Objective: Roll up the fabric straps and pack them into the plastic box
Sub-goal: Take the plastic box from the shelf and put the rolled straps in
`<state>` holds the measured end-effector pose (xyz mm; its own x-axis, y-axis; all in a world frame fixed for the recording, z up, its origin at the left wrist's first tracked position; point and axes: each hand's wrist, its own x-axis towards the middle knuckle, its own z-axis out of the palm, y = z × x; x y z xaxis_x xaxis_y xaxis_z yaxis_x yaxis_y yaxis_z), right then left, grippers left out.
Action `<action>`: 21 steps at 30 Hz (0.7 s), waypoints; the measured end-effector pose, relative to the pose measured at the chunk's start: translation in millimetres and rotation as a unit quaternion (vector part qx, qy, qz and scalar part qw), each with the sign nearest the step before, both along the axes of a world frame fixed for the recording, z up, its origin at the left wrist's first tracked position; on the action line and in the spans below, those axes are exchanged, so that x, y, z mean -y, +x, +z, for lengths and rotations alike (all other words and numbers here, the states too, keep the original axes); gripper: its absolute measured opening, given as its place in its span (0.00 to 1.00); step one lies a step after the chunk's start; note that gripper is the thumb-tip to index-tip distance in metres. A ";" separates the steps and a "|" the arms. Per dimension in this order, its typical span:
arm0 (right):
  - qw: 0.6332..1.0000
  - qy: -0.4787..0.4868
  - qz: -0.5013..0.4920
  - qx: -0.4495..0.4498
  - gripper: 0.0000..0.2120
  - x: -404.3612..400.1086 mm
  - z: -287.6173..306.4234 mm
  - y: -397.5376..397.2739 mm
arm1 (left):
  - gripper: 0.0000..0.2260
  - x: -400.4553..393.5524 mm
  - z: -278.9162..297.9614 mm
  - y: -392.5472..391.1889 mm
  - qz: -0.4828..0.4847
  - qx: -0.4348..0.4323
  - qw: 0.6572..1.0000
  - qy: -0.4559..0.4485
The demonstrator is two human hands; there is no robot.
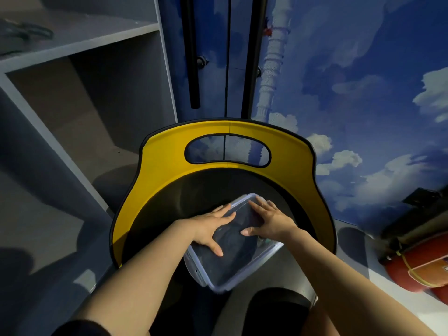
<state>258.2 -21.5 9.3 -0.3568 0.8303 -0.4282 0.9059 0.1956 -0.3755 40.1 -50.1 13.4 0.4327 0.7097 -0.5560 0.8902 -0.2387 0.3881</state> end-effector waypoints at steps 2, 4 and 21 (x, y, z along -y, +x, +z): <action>0.999 0.004 -0.048 -0.004 0.48 5.4 -2.0 -3.1 | 0.48 -1.8 1.5 -5.4 0.029 -0.009 0.999 0.024; 0.995 0.013 -0.099 -0.003 0.48 13.3 -3.1 -9.6 | 0.47 0.1 6.3 -10.8 0.089 -0.034 0.994 0.056; 0.988 0.072 -0.136 0.030 0.43 26.3 -4.2 -11.4 | 0.43 28.8 -8.2 -10.8 0.282 -0.010 0.958 0.044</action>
<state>246.9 -47.8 5.2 -0.0904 0.9454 -0.3133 0.9522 -0.0101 -0.3053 29.3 -78.9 5.1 -0.0438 0.8724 -0.4868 0.8941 0.2516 0.3705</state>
